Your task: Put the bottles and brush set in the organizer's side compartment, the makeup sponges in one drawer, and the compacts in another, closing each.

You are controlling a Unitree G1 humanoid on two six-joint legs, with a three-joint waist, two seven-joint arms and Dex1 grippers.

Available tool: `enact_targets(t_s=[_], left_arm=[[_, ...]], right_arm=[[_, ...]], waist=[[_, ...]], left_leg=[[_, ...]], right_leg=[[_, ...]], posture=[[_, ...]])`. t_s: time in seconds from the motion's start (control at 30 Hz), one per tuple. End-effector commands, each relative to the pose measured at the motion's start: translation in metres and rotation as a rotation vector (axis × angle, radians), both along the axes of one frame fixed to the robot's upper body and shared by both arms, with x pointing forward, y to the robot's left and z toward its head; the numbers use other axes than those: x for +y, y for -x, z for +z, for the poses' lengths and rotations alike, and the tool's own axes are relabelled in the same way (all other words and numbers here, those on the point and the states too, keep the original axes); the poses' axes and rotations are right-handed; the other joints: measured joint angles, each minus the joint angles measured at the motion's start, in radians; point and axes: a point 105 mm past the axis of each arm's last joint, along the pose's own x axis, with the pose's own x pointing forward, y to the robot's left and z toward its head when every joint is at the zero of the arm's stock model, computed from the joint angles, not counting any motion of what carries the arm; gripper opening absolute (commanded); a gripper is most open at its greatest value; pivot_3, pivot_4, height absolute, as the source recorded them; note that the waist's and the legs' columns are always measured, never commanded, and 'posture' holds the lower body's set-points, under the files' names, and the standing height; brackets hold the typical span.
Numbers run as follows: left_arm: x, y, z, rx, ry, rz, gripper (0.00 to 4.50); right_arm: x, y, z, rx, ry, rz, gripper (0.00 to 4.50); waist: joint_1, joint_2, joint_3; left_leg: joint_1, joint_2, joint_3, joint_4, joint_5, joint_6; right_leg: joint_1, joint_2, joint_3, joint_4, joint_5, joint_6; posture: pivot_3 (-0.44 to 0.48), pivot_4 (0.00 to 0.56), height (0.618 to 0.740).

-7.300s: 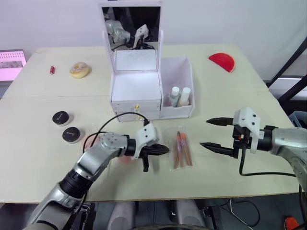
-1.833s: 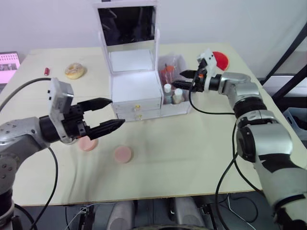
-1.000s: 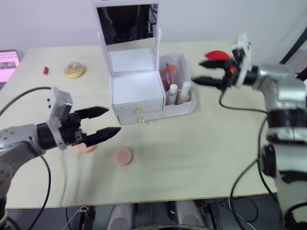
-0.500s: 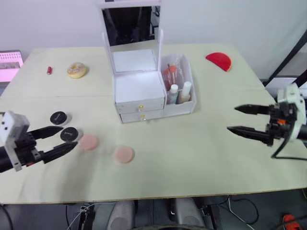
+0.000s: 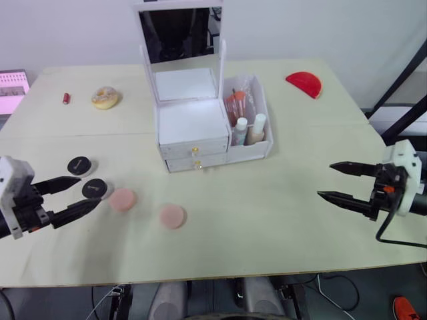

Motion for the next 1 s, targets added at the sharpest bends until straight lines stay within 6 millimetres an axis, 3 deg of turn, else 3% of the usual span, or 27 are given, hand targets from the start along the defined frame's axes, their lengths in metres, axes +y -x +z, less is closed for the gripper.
enact_targets(t_s=[0.03, 0.17, 0.33, 0.43, 0.6, 0.87, 1.0], left_arm=[[-0.003, -0.001, 0.007, -0.035, -0.028, -0.012, 4.5], [0.019, 0.0, 0.008, -0.041, -0.059, 0.065, 4.5], [0.067, 0.008, 0.011, -0.076, -0.097, 0.225, 4.5], [0.105, 0.023, 0.005, -0.092, -0.141, 0.356, 4.5], [0.147, 0.044, 0.0, -0.1, -0.136, 0.503, 4.5], [0.153, 0.052, -0.013, -0.066, -0.144, 0.509, 4.5], [0.147, 0.045, -0.012, -0.076, -0.14, 0.475, 4.5]], right_arm=[[-0.001, 0.0, 0.011, -0.045, 0.022, 0.006, 4.48], [-0.017, -0.003, 0.012, -0.054, 0.048, -0.049, 4.48], [-0.064, -0.001, 0.006, -0.065, 0.07, -0.192, 4.48], [-0.086, 0.003, 0.001, -0.068, 0.057, -0.245, 4.48], [-0.096, 0.007, -0.003, -0.059, 0.066, -0.258, 4.48], [-0.088, 0.003, -0.006, -0.044, 0.057, -0.229, 4.48], [-0.089, 0.002, -0.004, -0.037, 0.079, -0.236, 4.48]], waist=[[0.0, 0.0, 0.0], [0.0, 0.0, 0.0], [-0.001, -0.001, 0.0], [-0.002, -0.001, 0.0], [-0.006, -0.001, 0.0], [-0.001, -0.002, 0.0], [0.0, -0.002, 0.0]], left_leg=[[0.0, 0.0, 0.0, 0.0, 0.0, 0.0], [0.0, 0.0, 0.0, 0.0, 0.0, 0.0], [0.0, 0.0, 0.0, -0.001, 0.0, 0.0], [0.0, 0.0, 0.001, -0.001, 0.0, 0.0], [0.0, 0.001, 0.002, -0.001, 0.0, 0.0], [0.0, 0.002, 0.003, -0.001, -0.001, 0.0], [0.0, 0.002, 0.003, -0.002, 0.0, 0.0]], right_leg=[[0.0, 0.0, 0.0, 0.0, 0.0, 0.0], [0.0, 0.0, 0.0, 0.0, 0.0, 0.0], [0.0, 0.0, 0.0, 0.0, 0.0, -0.001], [0.0, 0.0, 0.0, -0.001, 0.0, 0.0], [-0.001, 0.0, 0.0, -0.002, 0.0, 0.0], [-0.001, -0.001, 0.0, -0.002, 0.0, 0.0], [-0.002, -0.001, 0.0, -0.002, 0.0, 0.0]], posture=[[0.0, 0.15, 0.739], [0.0, 0.15, 0.739], [0.0, 0.15, 0.739], [0.0, 0.15, 0.739], [0.0, 0.15, 0.739], [0.0, 0.15, 0.739], [0.0, 0.15, 0.739]])
